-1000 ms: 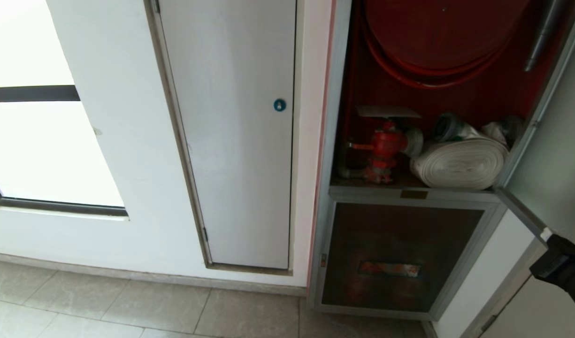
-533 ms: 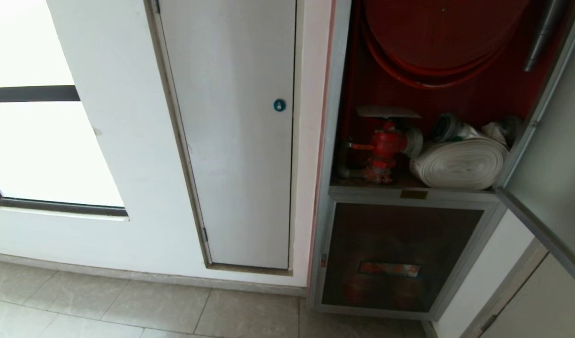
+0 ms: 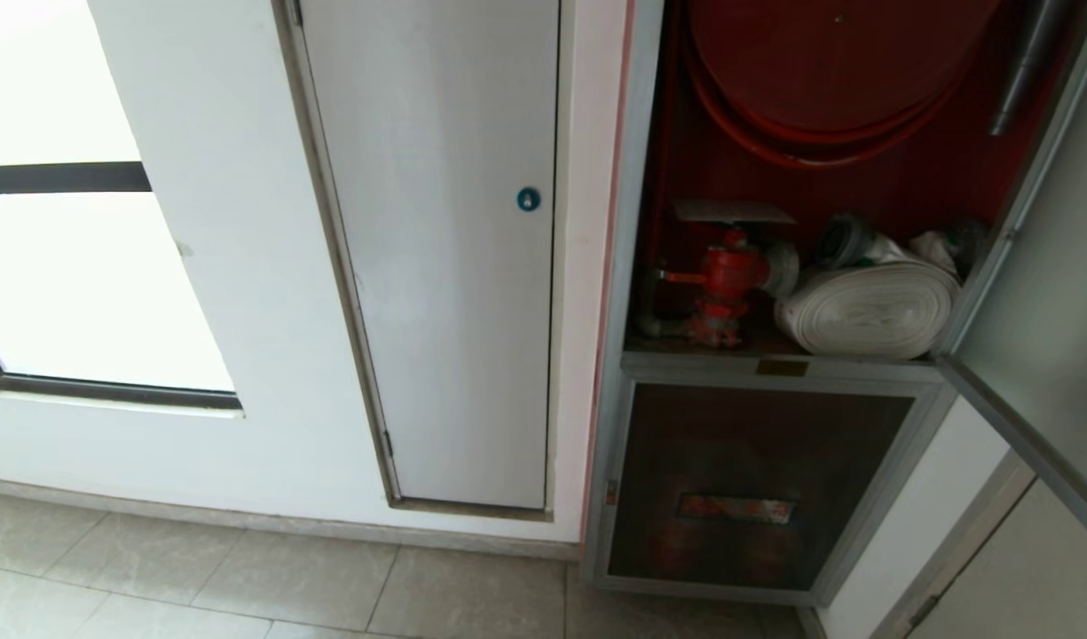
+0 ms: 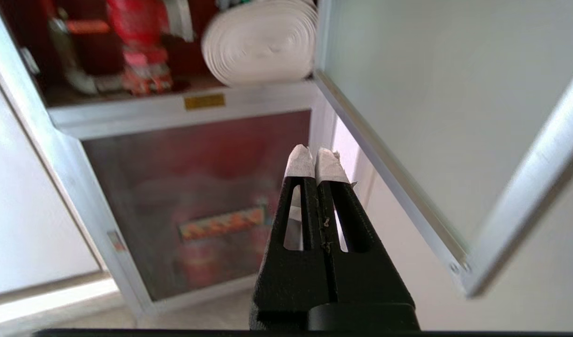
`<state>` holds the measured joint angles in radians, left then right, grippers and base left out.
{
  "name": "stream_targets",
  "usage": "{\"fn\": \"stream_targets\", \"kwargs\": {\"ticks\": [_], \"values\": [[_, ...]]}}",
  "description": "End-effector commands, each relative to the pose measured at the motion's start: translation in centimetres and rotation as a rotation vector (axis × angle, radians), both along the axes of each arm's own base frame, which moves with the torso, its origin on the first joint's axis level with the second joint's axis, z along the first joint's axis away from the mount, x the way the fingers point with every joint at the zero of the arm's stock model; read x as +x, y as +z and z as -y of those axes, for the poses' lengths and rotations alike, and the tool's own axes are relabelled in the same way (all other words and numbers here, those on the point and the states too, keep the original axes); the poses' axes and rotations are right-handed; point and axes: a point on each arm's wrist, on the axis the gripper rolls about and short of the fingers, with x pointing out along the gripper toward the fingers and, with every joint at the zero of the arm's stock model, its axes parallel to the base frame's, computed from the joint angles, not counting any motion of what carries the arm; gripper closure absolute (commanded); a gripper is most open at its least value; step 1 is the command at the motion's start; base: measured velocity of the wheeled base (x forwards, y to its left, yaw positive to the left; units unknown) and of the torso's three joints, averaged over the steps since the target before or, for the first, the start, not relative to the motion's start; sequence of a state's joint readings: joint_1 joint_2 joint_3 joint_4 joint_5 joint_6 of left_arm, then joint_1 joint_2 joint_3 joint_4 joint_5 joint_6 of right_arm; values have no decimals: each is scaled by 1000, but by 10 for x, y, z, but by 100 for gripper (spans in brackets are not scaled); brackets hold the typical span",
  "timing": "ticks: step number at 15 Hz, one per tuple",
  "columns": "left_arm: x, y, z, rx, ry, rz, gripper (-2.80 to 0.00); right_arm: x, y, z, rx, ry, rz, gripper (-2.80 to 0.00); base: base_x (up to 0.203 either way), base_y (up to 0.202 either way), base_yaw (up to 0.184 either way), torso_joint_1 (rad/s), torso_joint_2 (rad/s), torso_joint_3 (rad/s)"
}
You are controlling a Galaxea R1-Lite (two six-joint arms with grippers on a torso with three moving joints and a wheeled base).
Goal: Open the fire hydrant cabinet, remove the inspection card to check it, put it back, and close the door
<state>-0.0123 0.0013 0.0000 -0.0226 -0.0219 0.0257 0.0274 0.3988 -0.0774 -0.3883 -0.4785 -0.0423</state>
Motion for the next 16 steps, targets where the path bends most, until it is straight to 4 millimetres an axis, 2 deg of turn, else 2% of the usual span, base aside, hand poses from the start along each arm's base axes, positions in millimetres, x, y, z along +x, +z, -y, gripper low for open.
{"fn": "stream_targets", "kwargs": {"ticks": [1, 7, 11, 16], "values": [[1, -4, 0, 0, 0, -14, 0, -18, -11, 0, -7, -1, 27, 0, 0, 0, 0, 0, 0, 0], [1, -4, 0, -1, 0, -14, 0, -38, -50, -6, -41, 272, -14, 0, 0, 0, 0, 0, 0, 0], [1, -4, 0, 0, 1, -14, 0, -37, -56, -9, -47, 411, -23, 0, 0, 0, 0, 0, 0, 0], [1, -4, 0, 0, 0, -14, 0, -36, -64, -10, -14, 465, -65, 0, 0, 0, 0, 0, 0, 0]]}}
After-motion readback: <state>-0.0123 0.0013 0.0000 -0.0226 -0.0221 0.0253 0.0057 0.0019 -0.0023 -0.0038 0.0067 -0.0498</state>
